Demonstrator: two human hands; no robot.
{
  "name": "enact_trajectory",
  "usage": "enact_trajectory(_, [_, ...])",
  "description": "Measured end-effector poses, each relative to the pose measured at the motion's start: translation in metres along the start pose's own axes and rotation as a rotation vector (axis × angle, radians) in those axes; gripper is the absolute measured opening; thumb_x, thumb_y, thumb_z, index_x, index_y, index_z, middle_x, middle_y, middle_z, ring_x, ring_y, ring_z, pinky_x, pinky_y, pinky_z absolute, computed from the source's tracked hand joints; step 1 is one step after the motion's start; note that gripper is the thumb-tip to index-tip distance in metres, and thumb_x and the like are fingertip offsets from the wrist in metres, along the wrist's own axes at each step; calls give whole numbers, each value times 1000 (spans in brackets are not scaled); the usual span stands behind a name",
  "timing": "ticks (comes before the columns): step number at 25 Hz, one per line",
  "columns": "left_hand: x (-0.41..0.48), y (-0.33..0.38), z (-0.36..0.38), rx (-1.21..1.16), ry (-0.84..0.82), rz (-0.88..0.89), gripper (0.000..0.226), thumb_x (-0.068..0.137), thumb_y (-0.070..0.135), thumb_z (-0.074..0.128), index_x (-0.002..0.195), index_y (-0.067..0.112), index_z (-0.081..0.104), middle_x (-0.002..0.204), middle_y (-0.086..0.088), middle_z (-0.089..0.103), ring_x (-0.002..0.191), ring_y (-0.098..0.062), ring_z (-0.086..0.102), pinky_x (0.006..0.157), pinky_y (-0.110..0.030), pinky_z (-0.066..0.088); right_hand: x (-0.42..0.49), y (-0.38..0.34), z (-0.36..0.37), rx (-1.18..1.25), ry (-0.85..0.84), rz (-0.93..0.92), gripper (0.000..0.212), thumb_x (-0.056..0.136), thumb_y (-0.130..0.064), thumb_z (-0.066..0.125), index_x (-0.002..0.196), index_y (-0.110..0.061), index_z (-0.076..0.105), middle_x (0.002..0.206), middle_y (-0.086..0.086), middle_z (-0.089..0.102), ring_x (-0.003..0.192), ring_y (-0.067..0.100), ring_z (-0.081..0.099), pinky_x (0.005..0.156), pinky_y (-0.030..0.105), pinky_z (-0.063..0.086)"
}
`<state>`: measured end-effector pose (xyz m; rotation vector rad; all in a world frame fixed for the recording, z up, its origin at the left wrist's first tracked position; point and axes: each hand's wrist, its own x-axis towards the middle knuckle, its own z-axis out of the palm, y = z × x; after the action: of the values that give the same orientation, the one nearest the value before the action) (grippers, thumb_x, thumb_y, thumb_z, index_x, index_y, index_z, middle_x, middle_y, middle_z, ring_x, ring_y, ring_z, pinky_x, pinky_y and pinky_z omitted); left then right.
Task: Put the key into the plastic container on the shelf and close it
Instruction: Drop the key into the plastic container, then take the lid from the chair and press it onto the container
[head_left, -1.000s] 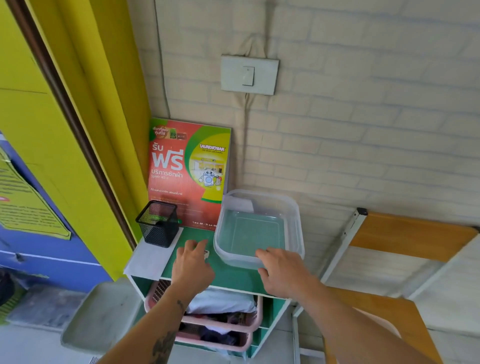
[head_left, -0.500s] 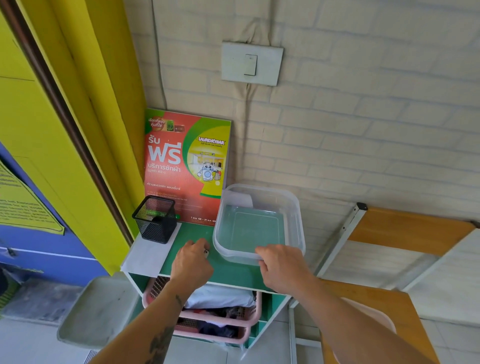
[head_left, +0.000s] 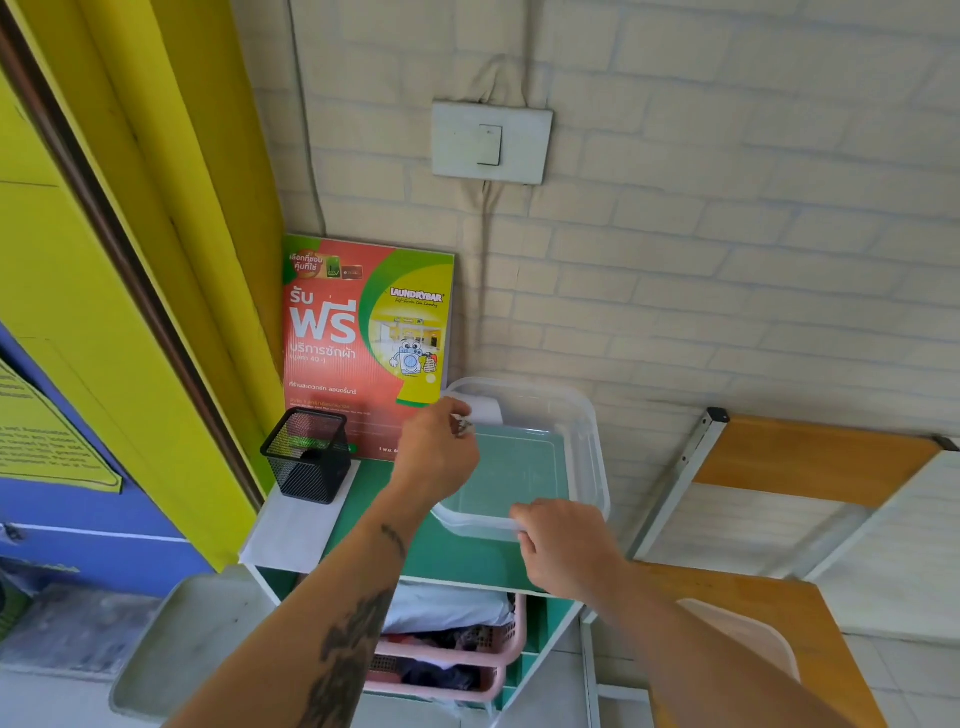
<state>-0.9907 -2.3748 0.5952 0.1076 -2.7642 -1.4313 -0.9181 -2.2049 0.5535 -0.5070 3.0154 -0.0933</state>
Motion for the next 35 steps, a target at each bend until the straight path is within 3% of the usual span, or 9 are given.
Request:
enact_trajectory(4, [15, 5, 35, 88, -181, -31, 33, 83, 11, 54, 112, 16, 68, 107, -8, 70, 83, -24, 65, 71, -27, 53, -2, -2, 0, -1, -35, 22, 10, 87, -10, 55, 94, -17, 57, 71, -3, 48, 68, 20, 54, 59, 31, 39])
enact_trajectory(10, [18, -2, 56, 147, -291, -130, 46, 87, 12, 54, 133, 14, 55, 127, -13, 60, 77, -21, 62, 65, -27, 49, -1, -1, 3, -5, -59, 57, 20, 80, -6, 60, 97, -16, 58, 77, 1, 55, 73, 23, 58, 65, 34, 48])
enact_trajectory(16, [15, 1, 39, 77, -243, -113, 48, 84, 7, 46, 129, 13, 61, 118, -10, 66, 79, -21, 62, 65, -25, 50, 1, -2, 1, -20, -64, 59, 19, 80, -7, 61, 97, -16, 58, 78, 1, 58, 71, 21, 58, 64, 32, 45])
enact_trajectory(20, [7, 2, 22, 0, -179, -88, 40, 85, 10, 45, 117, 19, 67, 111, -5, 68, 67, -8, 59, 51, -14, 40, 3, 1, -4, 9, -83, 40, 11, 87, -14, 56, 98, -15, 57, 81, 0, 54, 76, 23, 57, 66, 34, 43])
enact_trajectory(22, [3, 2, 16, -37, -166, -92, 36, 85, 11, 47, 112, 21, 68, 107, -3, 70, 71, -14, 61, 57, -16, 44, 2, 3, -11, 70, -95, 27, 16, 91, -20, 54, 106, -15, 57, 92, 2, 57, 84, 24, 56, 71, 35, 42])
enact_trajectory(25, [-3, 8, 12, -128, -155, -103, 33, 82, 11, 50, 107, 23, 69, 101, -5, 73, 85, -22, 67, 71, -27, 52, -10, 9, -27, 225, -18, 24, 32, 93, -30, 52, 124, -22, 56, 118, 0, 60, 109, 22, 55, 91, 40, 45])
enact_trajectory(30, [-25, 38, 38, -222, -166, -47, 30, 83, 10, 51, 104, 20, 70, 90, -3, 73, 84, -25, 70, 61, -26, 48, -54, 59, -48, 382, 235, 172, 38, 95, -35, 56, 131, -26, 56, 127, -8, 58, 116, 12, 54, 98, 34, 46])
enact_trajectory(35, [-61, 83, 102, -229, -234, 0, 26, 84, 10, 51, 96, 25, 69, 87, -4, 73, 84, -26, 71, 68, -31, 53, -129, 152, -25, 433, 226, 399, 38, 92, -33, 55, 129, -25, 56, 125, -6, 57, 115, 13, 53, 96, 35, 46])
